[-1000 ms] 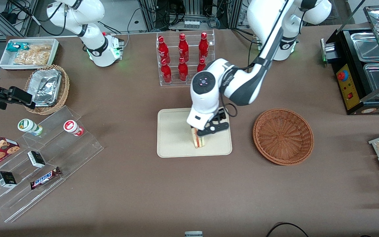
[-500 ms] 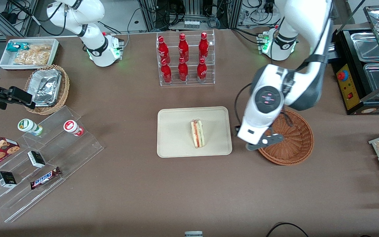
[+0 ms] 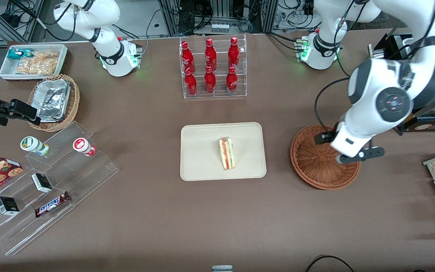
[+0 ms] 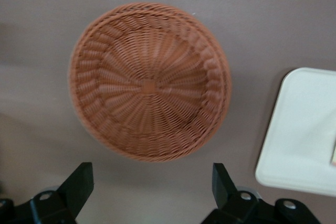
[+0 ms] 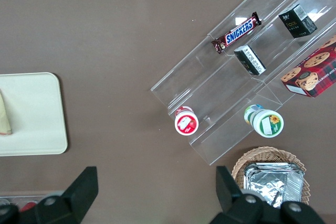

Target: Place sandwich from basket to tray

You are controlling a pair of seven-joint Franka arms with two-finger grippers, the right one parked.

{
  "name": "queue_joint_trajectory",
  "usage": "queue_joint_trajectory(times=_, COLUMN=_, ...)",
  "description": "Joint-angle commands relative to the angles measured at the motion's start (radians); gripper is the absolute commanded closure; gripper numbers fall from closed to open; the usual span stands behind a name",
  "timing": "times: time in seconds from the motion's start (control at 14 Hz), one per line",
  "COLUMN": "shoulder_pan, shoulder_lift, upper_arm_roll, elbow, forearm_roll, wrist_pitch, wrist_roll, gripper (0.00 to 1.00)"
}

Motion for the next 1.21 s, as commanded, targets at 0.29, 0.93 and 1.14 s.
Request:
queue_joint_trajectory(times=0.29, shoulder_pan=0.410, shoulder_lift=-0.203, upper_arm_roll=-0.283, elbow=-0.033, forearm_roll=0.002, wrist_pitch=-0.176, wrist_roll=0.192, gripper=0.00)
queue_joint_trajectory(times=0.93, shoulder_pan=0.426, shoulder_lift=-0.143, upper_arm_roll=-0.276, elbow=0.189, forearm_roll=0.010, wrist_pitch=-0.209, wrist_roll=0.278, gripper=0.00)
queue_joint_trajectory(times=1.14, shoulder_pan=0.350, shoulder_lift=-0.148, upper_arm_roll=-0.183, elbow=0.174, forearm_roll=0.004, wrist_pitch=-0.203, wrist_roll=0.284, gripper=0.00)
